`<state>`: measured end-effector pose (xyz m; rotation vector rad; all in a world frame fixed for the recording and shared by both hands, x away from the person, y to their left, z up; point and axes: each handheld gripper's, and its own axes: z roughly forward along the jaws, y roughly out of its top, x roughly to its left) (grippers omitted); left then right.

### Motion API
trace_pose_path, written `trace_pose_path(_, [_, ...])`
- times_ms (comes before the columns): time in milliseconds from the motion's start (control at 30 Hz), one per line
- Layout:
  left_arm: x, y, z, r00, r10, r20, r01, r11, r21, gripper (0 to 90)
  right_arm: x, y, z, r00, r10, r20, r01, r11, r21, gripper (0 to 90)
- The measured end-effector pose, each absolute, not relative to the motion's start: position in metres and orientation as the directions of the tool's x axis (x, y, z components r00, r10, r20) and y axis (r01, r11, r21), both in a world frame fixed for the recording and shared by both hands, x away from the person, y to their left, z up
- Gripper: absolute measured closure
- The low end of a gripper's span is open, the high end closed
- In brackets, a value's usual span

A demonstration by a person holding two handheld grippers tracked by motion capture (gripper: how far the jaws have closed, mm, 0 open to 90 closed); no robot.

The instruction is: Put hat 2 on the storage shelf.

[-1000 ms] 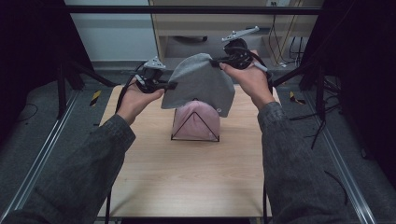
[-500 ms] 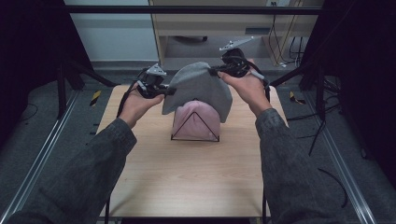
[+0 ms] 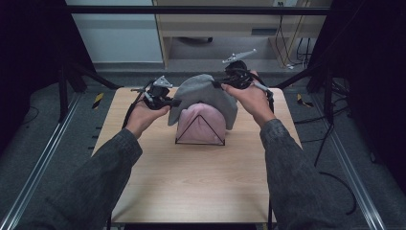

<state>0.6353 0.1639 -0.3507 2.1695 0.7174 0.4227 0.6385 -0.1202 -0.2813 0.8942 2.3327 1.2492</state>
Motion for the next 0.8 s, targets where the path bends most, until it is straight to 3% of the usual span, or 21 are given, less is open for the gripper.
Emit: trace_pose_path(800, [0.631,0.163,-0.379,0.787,0.616,0.044,0.37,-0.528,0.764,86.6,0.635,-0.117,-0.31,-0.741,0.671,0.013,0.406,0.433,0.805,85.8])
